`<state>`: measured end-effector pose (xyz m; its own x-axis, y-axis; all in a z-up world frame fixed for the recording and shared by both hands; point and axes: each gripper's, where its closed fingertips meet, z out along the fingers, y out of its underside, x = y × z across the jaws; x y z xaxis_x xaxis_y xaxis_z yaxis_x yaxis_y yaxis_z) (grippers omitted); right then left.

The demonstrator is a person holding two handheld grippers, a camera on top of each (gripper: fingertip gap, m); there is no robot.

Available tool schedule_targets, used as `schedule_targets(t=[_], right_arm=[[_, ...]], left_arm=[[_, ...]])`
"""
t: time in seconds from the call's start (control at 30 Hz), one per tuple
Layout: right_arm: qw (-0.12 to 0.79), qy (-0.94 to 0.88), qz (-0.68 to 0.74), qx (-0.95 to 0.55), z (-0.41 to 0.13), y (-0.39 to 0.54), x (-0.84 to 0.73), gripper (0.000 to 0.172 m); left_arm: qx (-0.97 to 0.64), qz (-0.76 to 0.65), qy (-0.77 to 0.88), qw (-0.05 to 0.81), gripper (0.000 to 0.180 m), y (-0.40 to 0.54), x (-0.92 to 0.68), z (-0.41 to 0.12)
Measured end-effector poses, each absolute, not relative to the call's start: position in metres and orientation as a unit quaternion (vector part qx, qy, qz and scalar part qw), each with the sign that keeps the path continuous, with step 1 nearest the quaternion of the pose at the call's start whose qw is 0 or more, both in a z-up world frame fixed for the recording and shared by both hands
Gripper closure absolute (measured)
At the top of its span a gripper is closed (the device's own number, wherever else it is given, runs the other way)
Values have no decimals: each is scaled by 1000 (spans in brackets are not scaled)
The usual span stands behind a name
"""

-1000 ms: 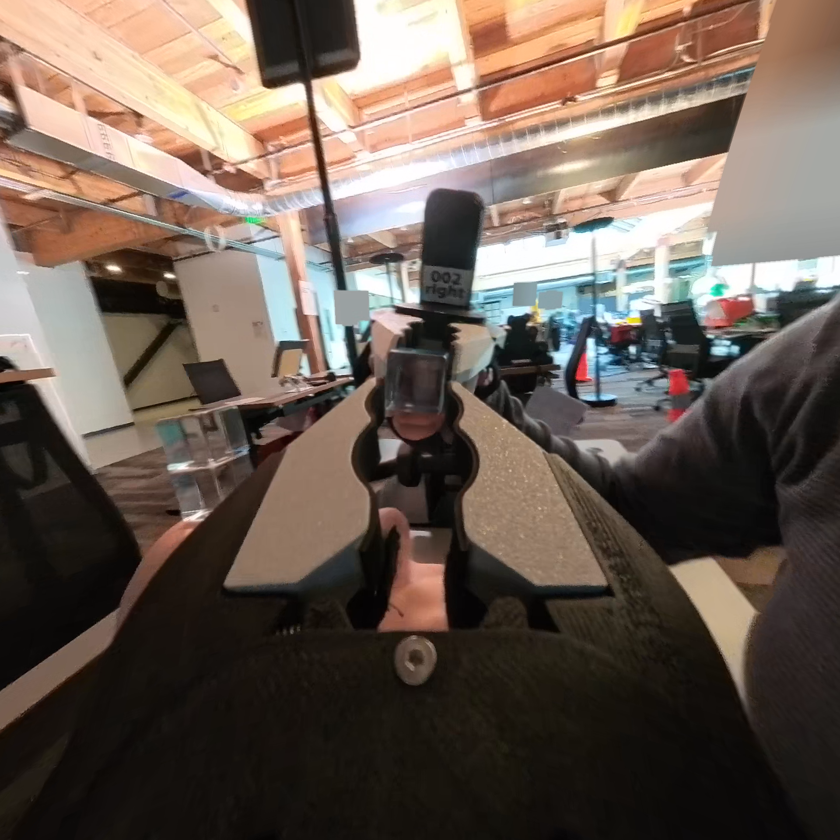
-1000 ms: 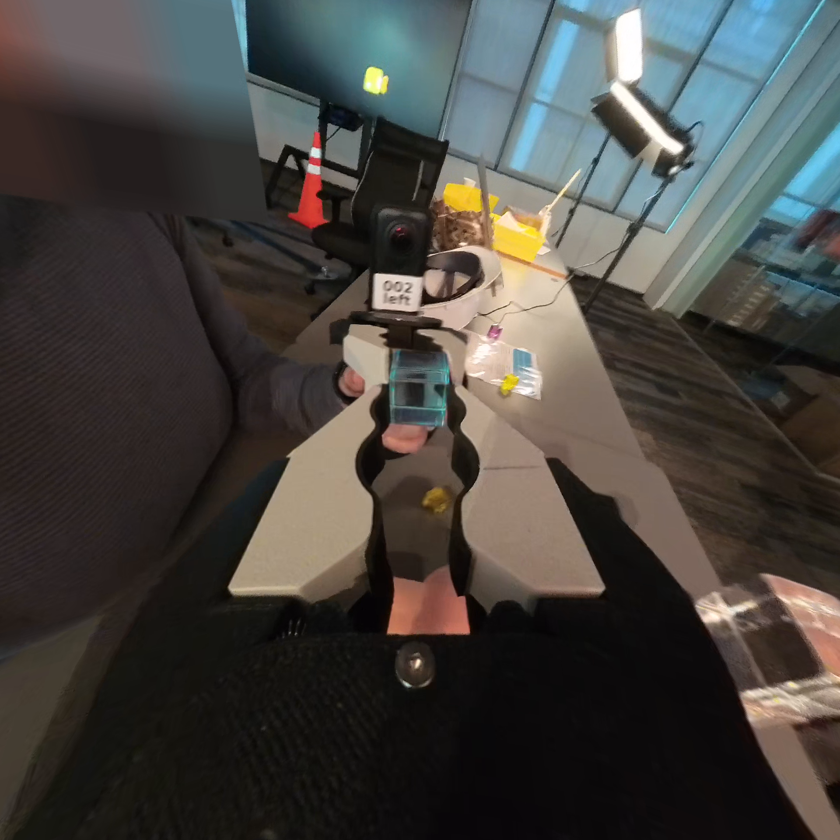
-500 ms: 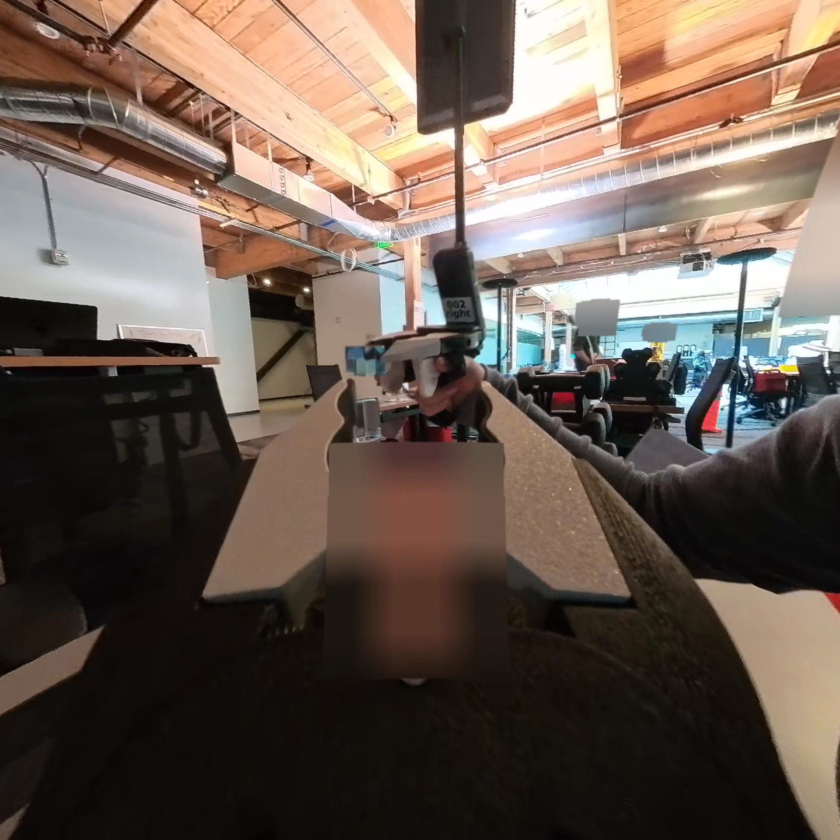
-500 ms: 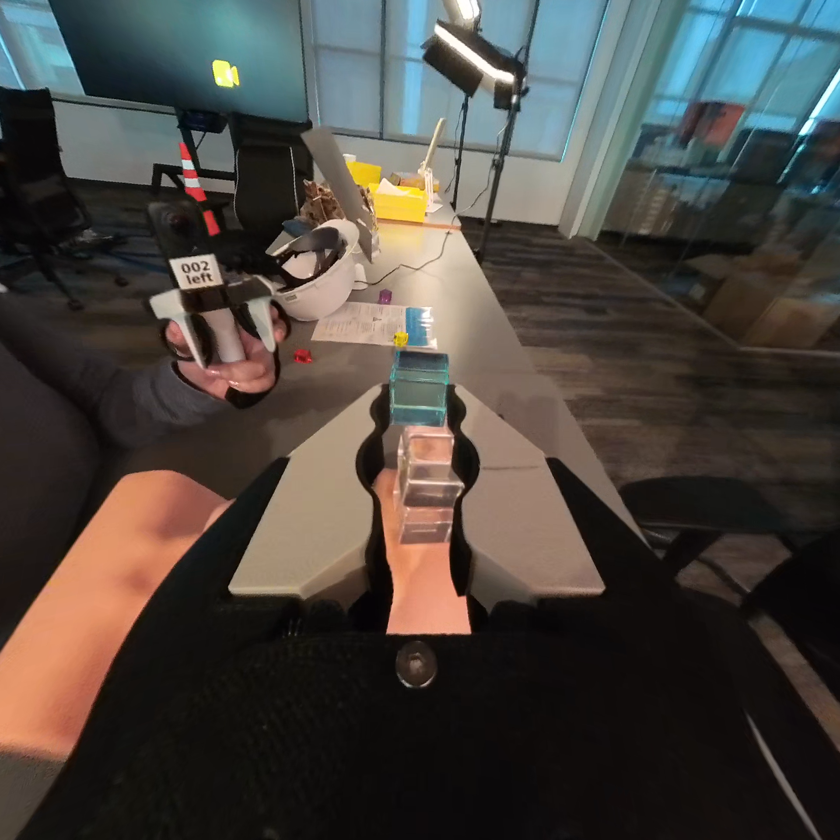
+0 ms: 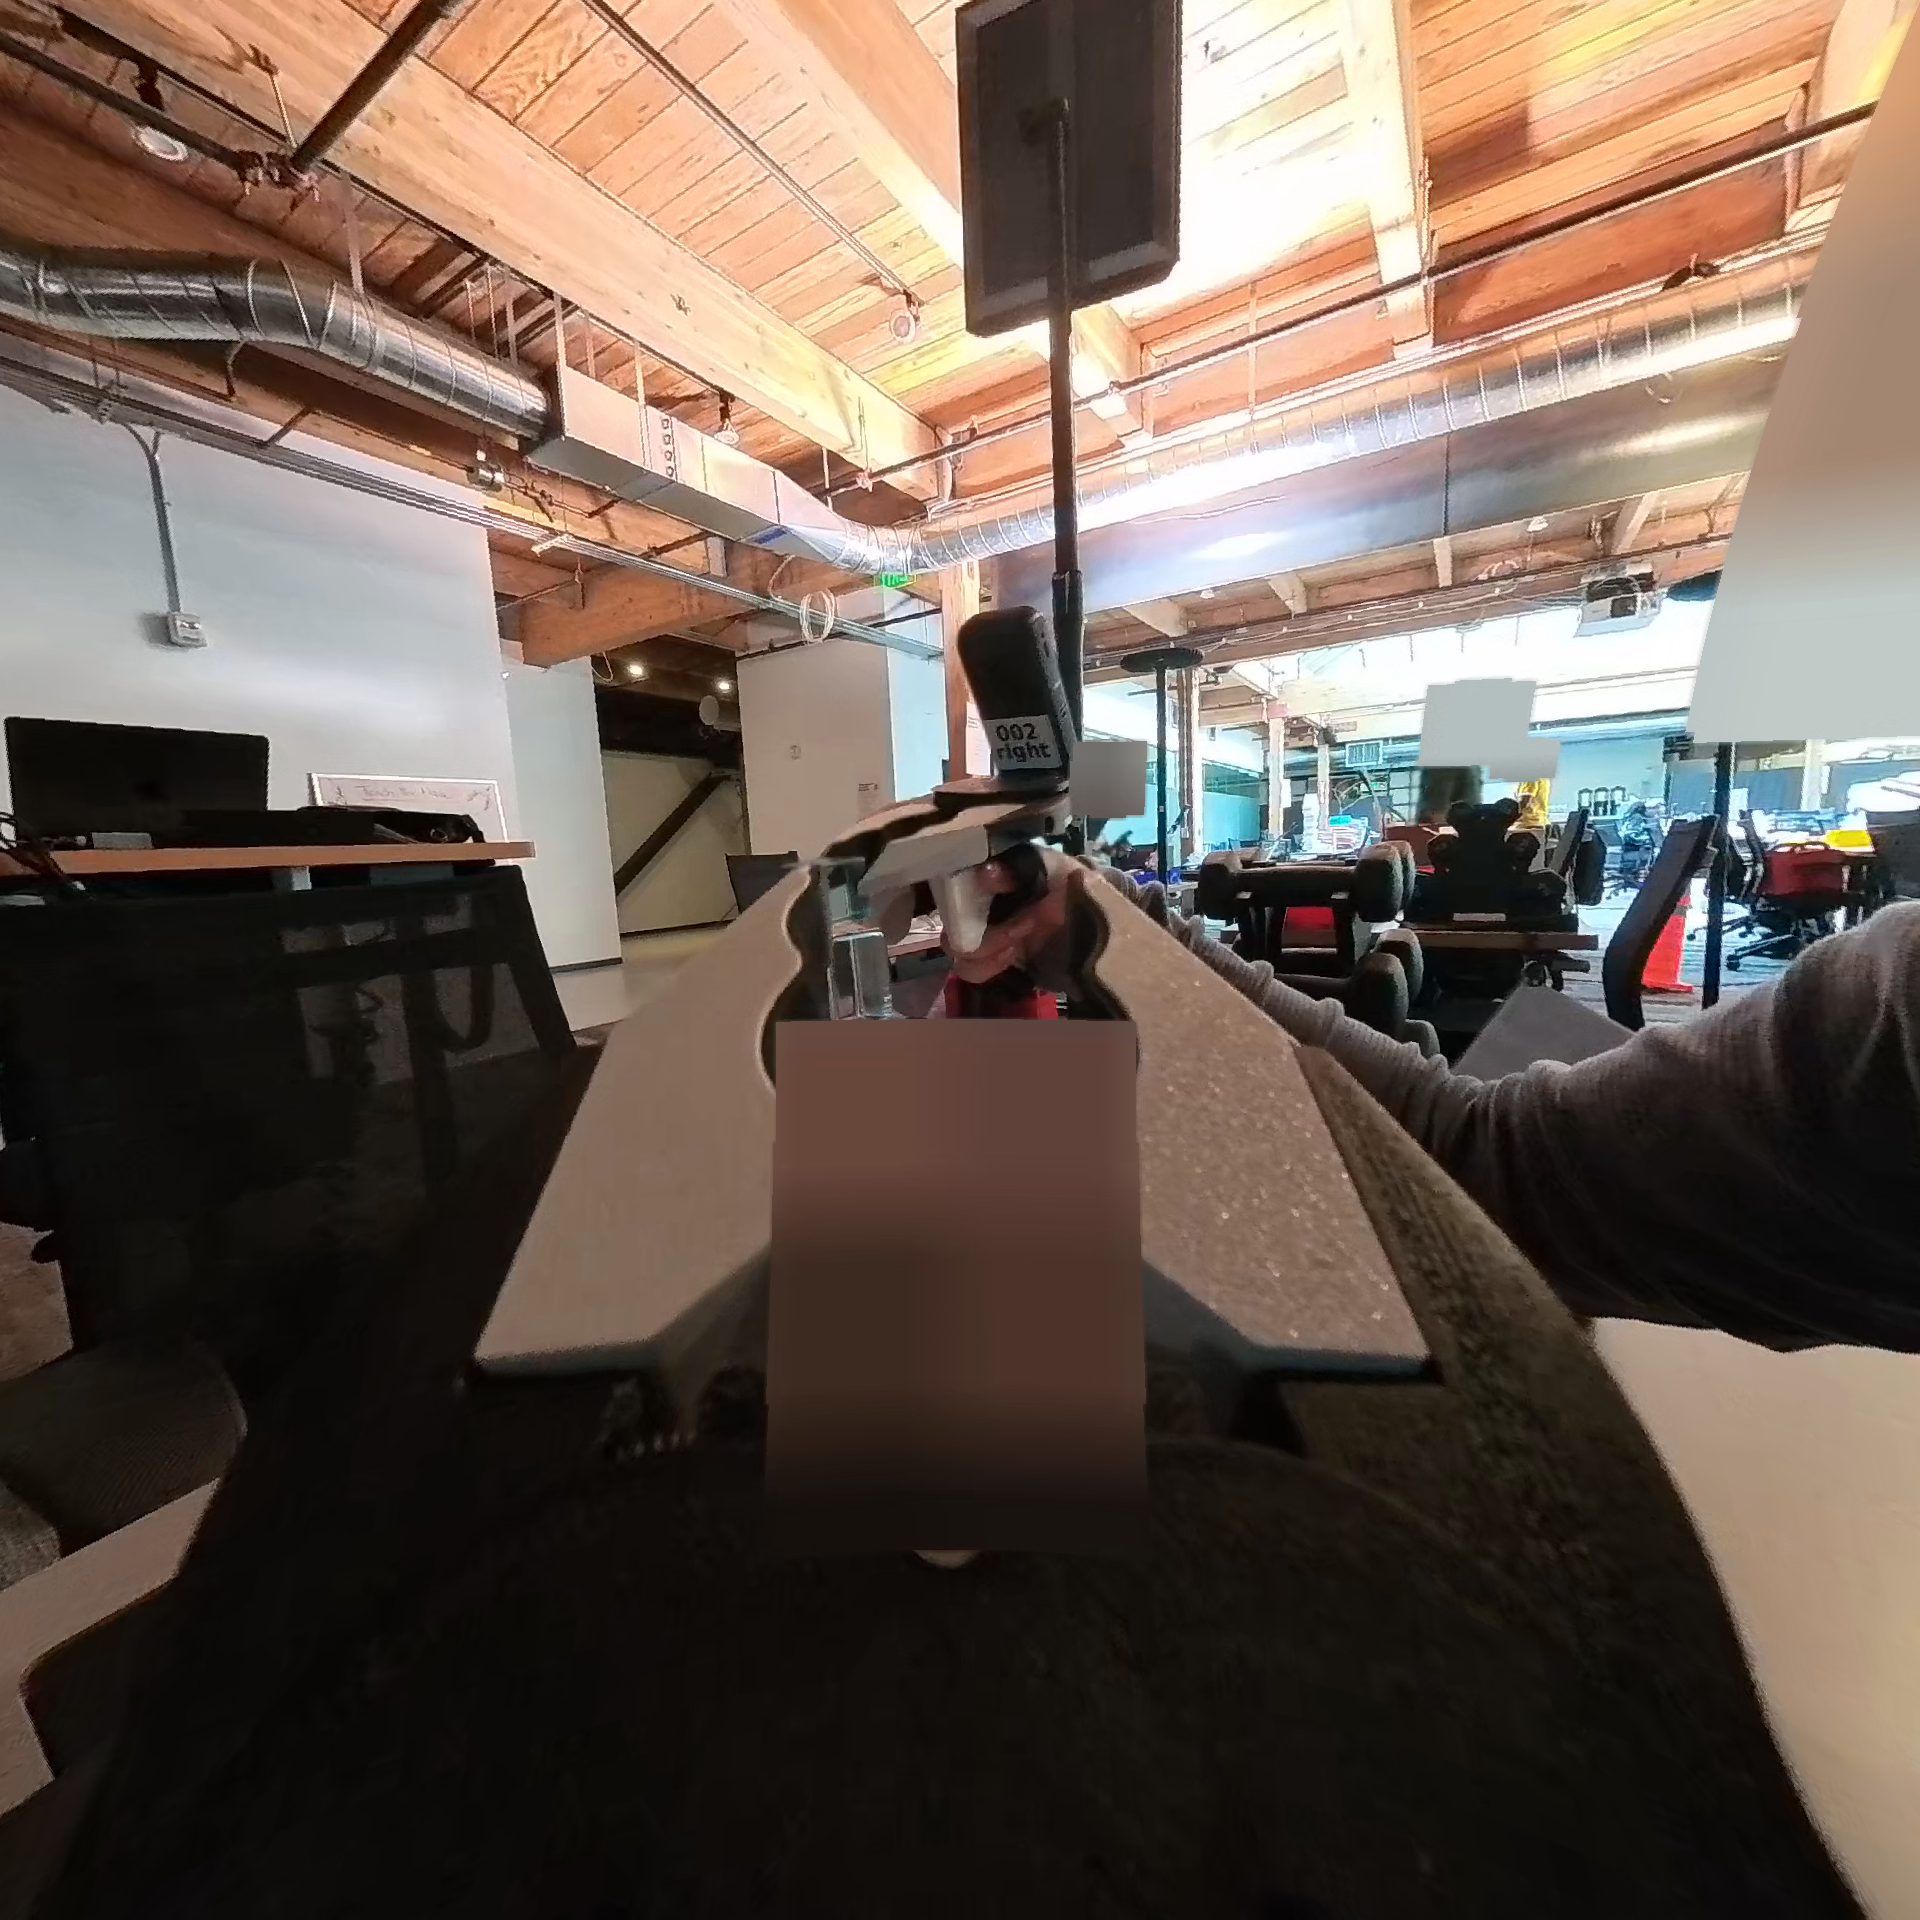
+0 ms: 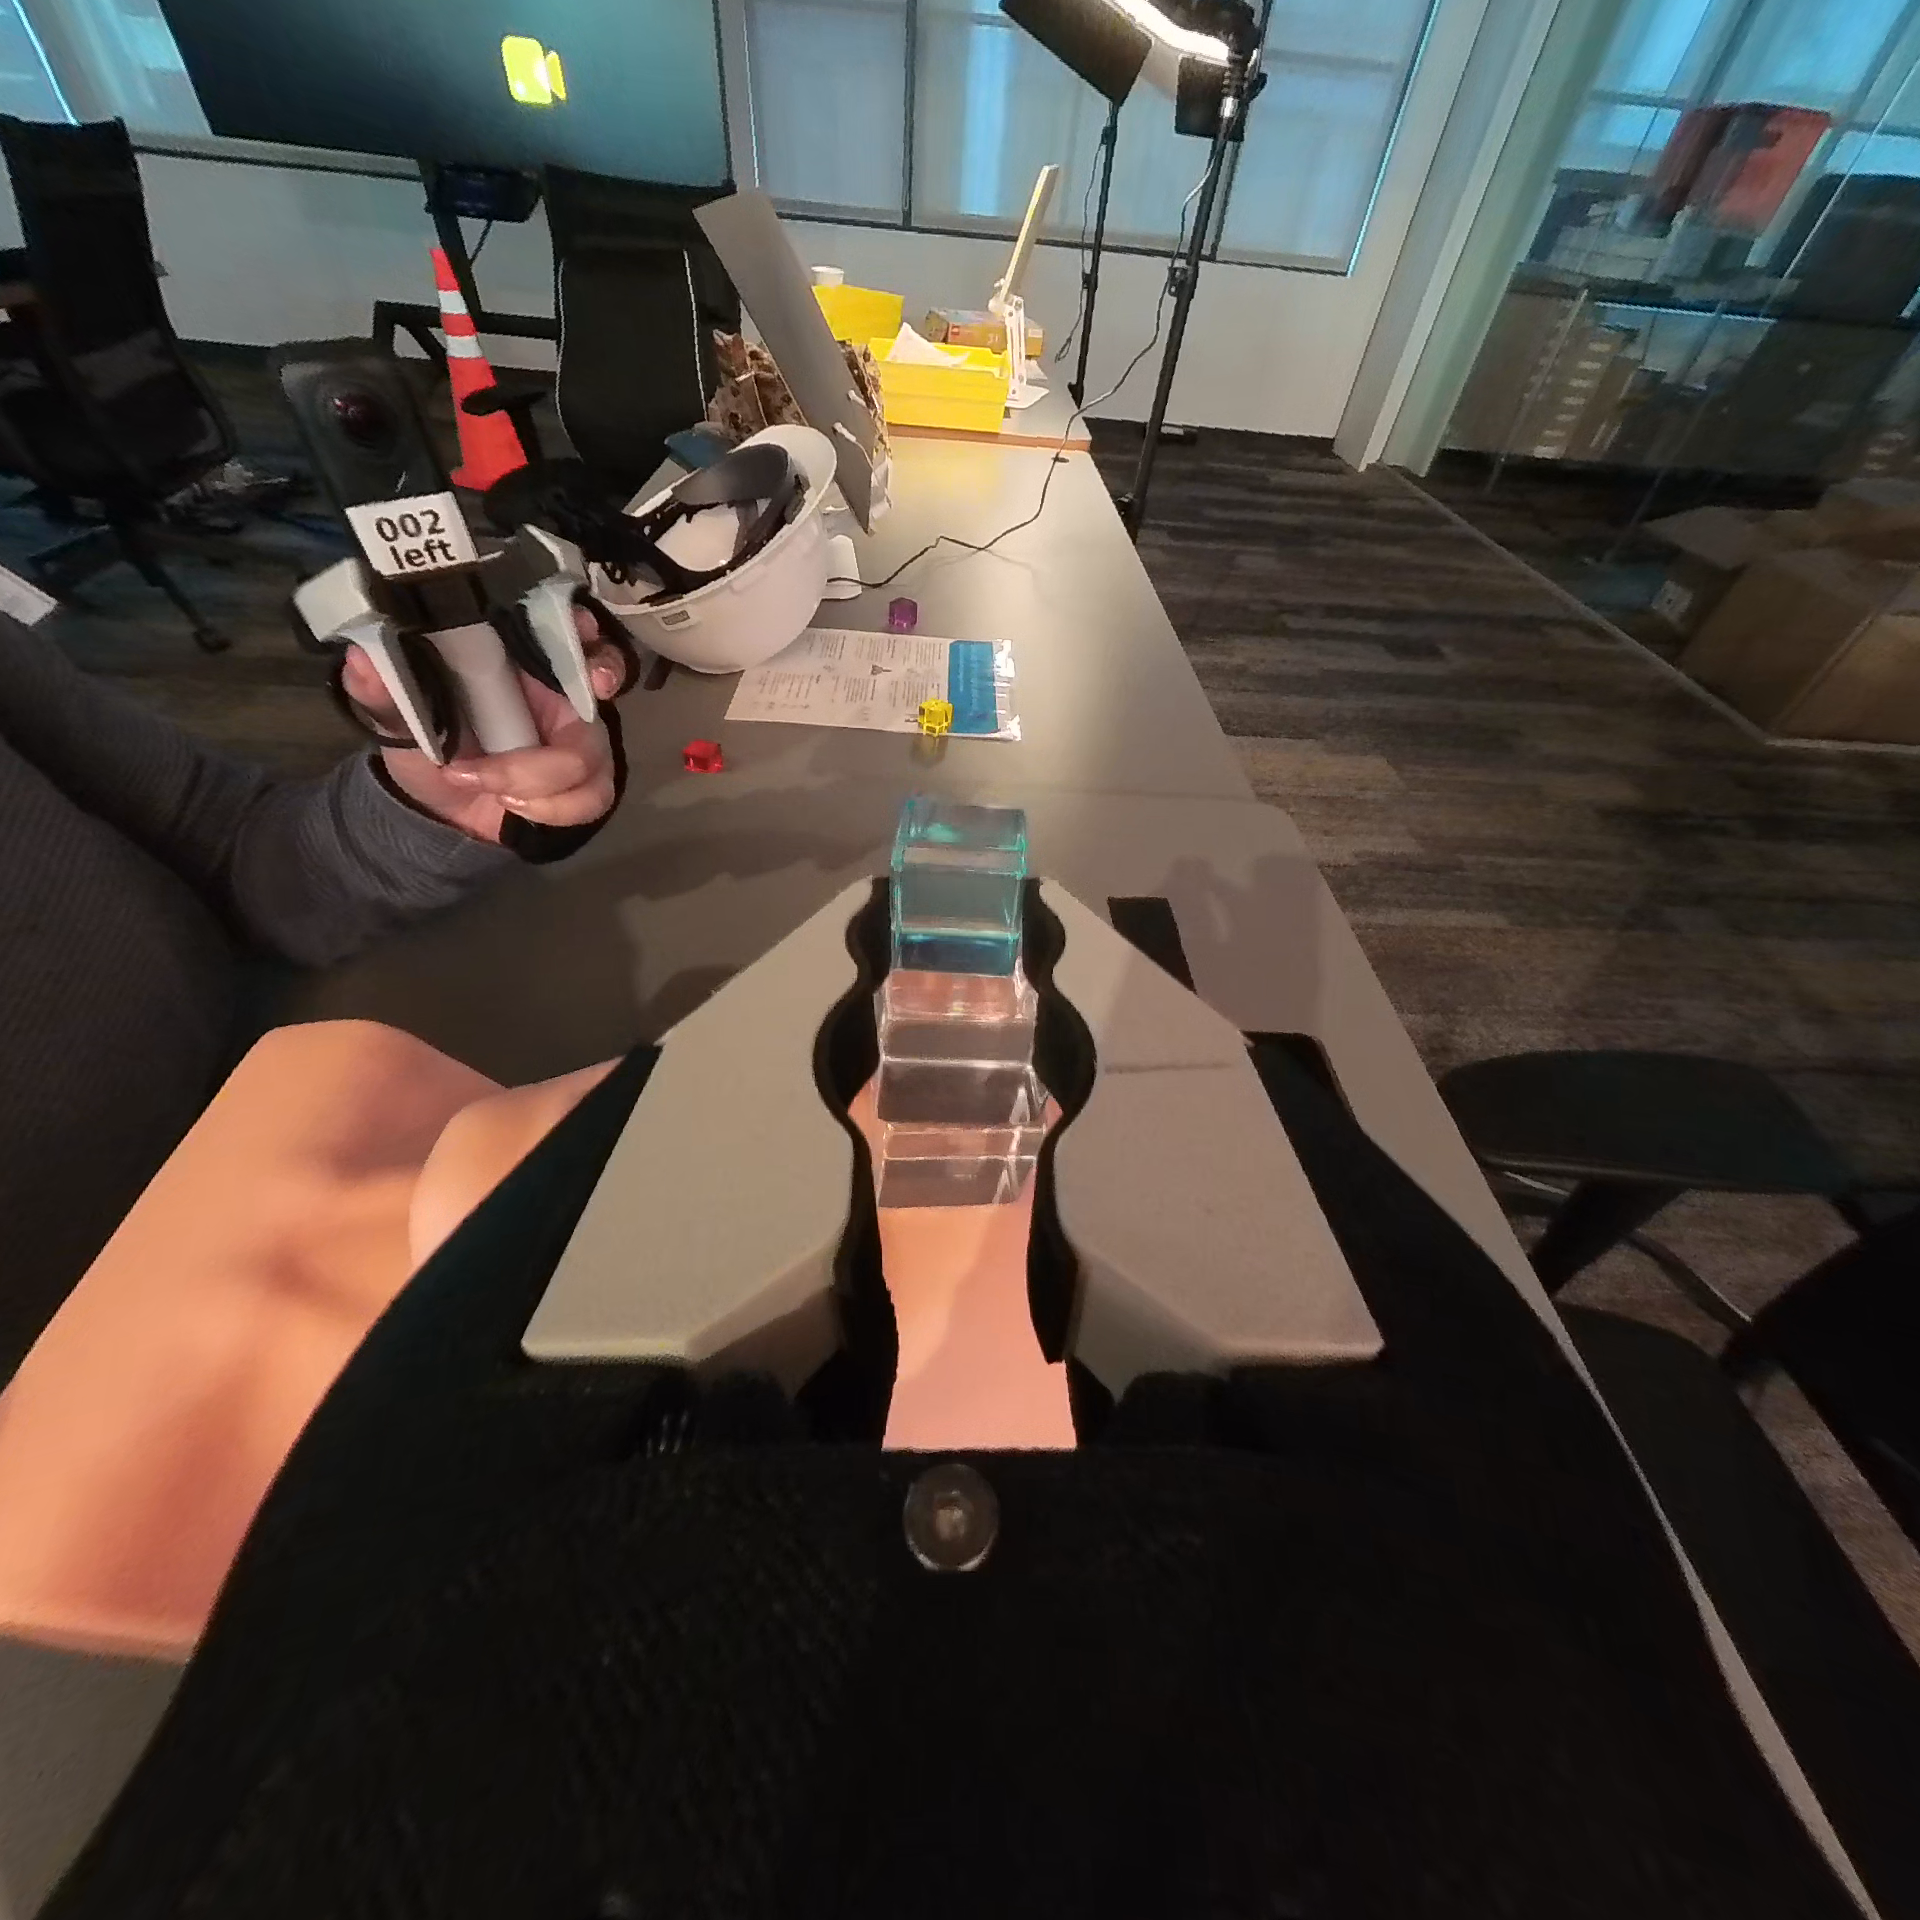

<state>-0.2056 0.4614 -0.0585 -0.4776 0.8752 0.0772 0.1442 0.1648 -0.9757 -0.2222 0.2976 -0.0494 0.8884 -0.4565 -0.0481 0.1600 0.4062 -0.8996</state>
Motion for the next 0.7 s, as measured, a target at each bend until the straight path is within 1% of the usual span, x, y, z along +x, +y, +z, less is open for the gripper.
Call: schedule_targets(t=[0.53,0.7], right_arm=[[338,-670,548,-371,-60,462,-206,148],[334,-659,565,-368,-55,464,-203,145]], left_arm=[[-506,-186,148,829,136,294,-222,-45],[-499,-199,150,830,136,291,-219,-41]])
